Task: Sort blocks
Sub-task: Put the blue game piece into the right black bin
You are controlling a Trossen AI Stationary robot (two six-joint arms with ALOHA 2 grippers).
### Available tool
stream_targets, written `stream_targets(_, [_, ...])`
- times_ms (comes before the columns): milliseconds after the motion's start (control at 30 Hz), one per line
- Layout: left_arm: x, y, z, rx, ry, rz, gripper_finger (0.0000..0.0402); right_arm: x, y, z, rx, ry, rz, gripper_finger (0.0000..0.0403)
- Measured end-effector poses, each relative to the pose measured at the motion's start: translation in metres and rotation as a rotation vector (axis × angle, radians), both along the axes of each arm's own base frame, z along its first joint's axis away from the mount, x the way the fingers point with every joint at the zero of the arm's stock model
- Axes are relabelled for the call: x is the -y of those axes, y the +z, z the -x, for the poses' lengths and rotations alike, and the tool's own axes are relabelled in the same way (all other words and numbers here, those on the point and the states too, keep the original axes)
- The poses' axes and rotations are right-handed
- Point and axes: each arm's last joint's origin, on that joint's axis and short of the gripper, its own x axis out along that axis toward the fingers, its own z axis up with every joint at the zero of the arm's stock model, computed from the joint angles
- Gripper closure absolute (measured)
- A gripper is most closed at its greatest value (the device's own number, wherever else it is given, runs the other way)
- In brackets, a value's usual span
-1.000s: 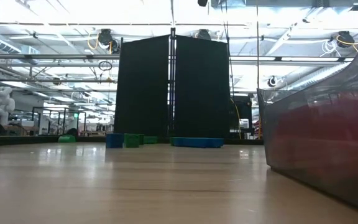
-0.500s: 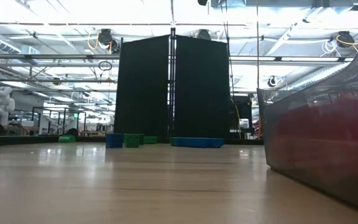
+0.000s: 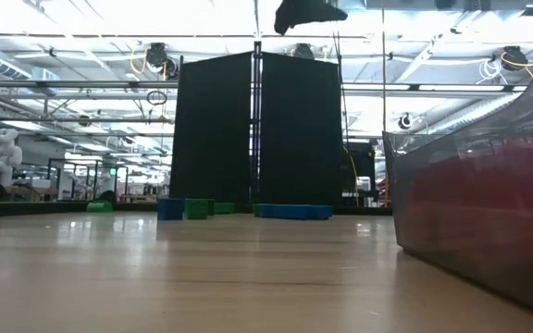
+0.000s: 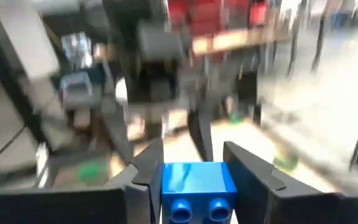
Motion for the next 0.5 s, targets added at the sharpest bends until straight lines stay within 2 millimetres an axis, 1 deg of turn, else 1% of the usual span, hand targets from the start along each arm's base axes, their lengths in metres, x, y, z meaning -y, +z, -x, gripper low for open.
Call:
stream_targets(133, [-0.001, -0.006, 0.003, -0.072, 0.026, -0.016, 0.0068, -0.007, -0.03, 0.018, -0.274, 0.074, -0.225, 0.0283])
stream_targets(200, [-0.001, -0.01, 0.005, -0.116, 0.043, -0.025, 0.0067, -0.016, -0.044, 0.022, -0.426, 0.142, -0.353, 0.0283])
stream_targets(267, [-0.002, -0.013, 0.006, -0.145, 0.061, -0.036, 0.0067, -0.028, -0.054, 0.023, -0.545, 0.201, -0.444, 0.0283])
stream_targets(367, [-0.003, -0.015, 0.008, -0.174, 0.088, -0.052, 0.0067, -0.05, -0.061, 0.02, -0.628, 0.29, -0.522, 0.0283])
stream_targets(500, [-0.004, -0.017, 0.009, -0.201, 0.11, -0.066, 0.0067, -0.085, -0.071, 0.018, -0.713, 0.387, -0.574, 0.0283])
